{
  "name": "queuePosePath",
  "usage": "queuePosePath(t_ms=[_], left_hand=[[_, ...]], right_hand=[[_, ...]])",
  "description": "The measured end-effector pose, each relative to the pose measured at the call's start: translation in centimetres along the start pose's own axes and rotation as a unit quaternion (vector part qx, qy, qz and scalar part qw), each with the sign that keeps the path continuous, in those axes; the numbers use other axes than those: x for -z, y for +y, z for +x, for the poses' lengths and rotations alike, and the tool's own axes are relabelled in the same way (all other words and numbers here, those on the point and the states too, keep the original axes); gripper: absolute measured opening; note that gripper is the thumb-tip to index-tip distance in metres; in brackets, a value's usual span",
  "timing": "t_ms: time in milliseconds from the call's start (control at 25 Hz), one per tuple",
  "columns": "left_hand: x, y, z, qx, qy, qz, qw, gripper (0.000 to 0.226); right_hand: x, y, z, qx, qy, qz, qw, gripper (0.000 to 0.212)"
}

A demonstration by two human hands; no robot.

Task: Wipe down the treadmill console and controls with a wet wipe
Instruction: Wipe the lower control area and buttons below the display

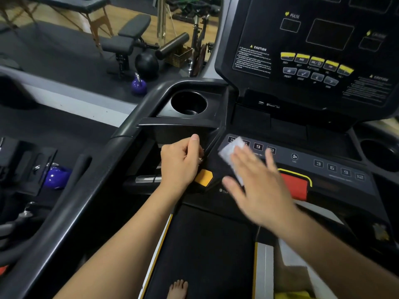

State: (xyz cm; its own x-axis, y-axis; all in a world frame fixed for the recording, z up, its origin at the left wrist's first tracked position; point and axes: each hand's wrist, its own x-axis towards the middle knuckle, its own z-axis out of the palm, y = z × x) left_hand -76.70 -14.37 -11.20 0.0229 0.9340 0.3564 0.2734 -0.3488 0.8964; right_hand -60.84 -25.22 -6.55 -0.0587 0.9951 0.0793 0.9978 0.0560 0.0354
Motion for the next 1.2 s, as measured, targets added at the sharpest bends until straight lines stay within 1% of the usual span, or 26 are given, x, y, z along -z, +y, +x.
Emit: queuePosePath(t_ms=[80, 160, 200, 280, 360, 440, 560, 640, 800, 840, 920, 1000, 1040, 1080, 1200], left_hand=[[0.1, -0.1, 0.0, 0.001, 0.004, -0.006, 1.000, 0.050], [0.2, -0.1, -0.1, -0.006, 0.012, -0.004, 1.000, 0.044], [0.2, 0.0, -0.1, -0.007, 0.016, -0.001, 1.000, 0.040], [0.2, 0.3, -0.2, 0.001, 0.016, -0.004, 1.000, 0.036], [0.2, 0.4, -0.3, 0.014, 0.016, -0.014, 1.000, 0.035], [0.2, 0.4, -0.3, 0.021, 0.022, -0.019, 0.999, 0.035], [0.1, 0.3, -0.2, 0.013, 0.026, -0.011, 1.000, 0.037], [0.1, 0.3, -0.3, -0.002, 0.025, 0.008, 1.000, 0.037], [0.1, 0.6, -0.4, 0.000, 0.011, 0.007, 1.000, 0.038], [0.2, 0.7, -0.4, -0.010, 0.007, 0.016, 1.000, 0.039], [0.2, 0.8, -0.4, -0.046, 0.000, 0.056, 0.997, 0.041], [0.2, 1.0, -0.4, -0.084, -0.009, 0.098, 0.992, 0.040], [0.2, 1.2, -0.6, -0.108, -0.016, 0.118, 0.987, 0.036], [0.3, 1.3, -0.8, -0.135, -0.026, 0.142, 0.980, 0.031], [0.1, 1.4, -1.3, -0.230, -0.053, 0.195, 0.952, 0.021]], right_hand=[[-1.2, -2.7, -2.3, 0.073, -0.010, 0.037, 0.997, 0.070], [-1.7, -3.6, -1.4, 0.110, -0.041, 0.013, 0.993, 0.073], [-1.3, -3.1, 0.2, 0.100, -0.040, -0.007, 0.994, 0.074], [0.0, -0.9, 3.0, 0.029, -0.043, -0.031, 0.998, 0.072], [0.4, 1.6, 3.4, -0.042, -0.032, -0.024, 0.998, 0.070], [-0.3, 0.9, 0.8, -0.036, -0.013, -0.024, 0.999, 0.071], [-2.4, -3.1, -3.4, 0.062, 0.001, 0.020, 0.998, 0.071], [-2.6, -3.6, -2.8, 0.090, -0.002, 0.009, 0.996, 0.069], [-0.7, 0.1, 1.4, 0.000, 0.011, -0.001, 1.000, 0.067], [-0.6, 0.9, 1.7, -0.003, 0.008, 0.024, 1.000, 0.067], [-0.4, 1.7, 1.5, 0.014, 0.018, 0.124, 0.992, 0.068], [-0.4, 1.9, 1.1, 0.000, 0.041, 0.222, 0.974, 0.073], [-0.4, 2.0, 1.0, -0.016, 0.053, 0.254, 0.965, 0.071], [-0.5, 2.0, 1.0, -0.034, 0.071, 0.280, 0.957, 0.064], [-0.1, 1.7, 1.1, -0.056, 0.153, 0.339, 0.927, 0.024]])
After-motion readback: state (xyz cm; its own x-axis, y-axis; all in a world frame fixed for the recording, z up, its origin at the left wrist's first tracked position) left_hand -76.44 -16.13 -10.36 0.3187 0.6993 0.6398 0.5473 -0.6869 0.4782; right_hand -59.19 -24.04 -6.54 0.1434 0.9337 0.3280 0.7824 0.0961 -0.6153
